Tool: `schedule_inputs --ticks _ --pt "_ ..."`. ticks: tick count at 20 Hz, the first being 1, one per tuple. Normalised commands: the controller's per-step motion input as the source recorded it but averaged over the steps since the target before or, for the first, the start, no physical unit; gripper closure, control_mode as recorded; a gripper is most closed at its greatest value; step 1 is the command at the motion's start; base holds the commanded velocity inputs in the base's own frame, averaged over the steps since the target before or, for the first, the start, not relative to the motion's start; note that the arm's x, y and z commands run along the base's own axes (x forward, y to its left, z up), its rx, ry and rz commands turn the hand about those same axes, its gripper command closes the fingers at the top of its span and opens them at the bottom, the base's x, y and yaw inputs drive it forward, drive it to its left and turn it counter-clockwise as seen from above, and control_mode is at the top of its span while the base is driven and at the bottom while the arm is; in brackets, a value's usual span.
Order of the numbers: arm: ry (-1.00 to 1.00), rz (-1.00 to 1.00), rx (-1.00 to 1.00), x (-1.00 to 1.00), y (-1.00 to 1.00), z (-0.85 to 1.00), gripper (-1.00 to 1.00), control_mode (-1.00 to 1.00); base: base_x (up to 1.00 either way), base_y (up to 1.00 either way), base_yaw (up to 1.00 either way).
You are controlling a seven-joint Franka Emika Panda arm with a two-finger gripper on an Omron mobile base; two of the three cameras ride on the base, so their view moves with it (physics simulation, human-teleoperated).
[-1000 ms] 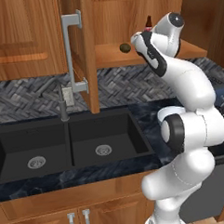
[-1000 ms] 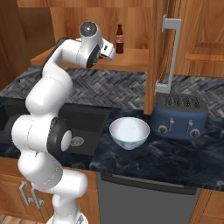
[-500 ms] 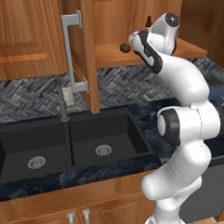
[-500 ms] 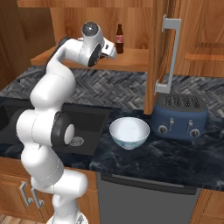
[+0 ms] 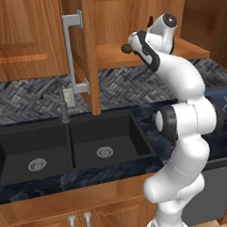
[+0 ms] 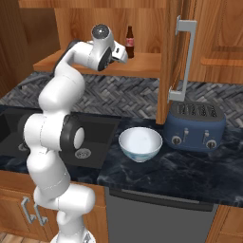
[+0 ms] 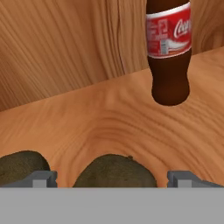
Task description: Open the cabinet. Pick the kiwi and kiwi from the cabinet and place them into the bowl. Then close the cabinet.
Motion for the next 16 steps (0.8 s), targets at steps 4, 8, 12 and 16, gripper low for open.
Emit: schedule_inputs --ticks 4,8,12,16 --pt "0.01 0.00 0.00 0.15 0.00 -0.31 1.00 -1.00 0.00 0.00 0.00" --pt "0.00 0.00 0.00 0.05 0.00 -0.21 1.00 -1.00 0.00 0.00 0.00" --pt "0.00 0.00 0.00 0.01 0.00 0.00 1.00 -1.00 0.00 0.00 0.00" --pt "0.00 0.00 0.00 -0.20 0.00 0.00 1.00 -1.00 0.00 0.00 0.00"
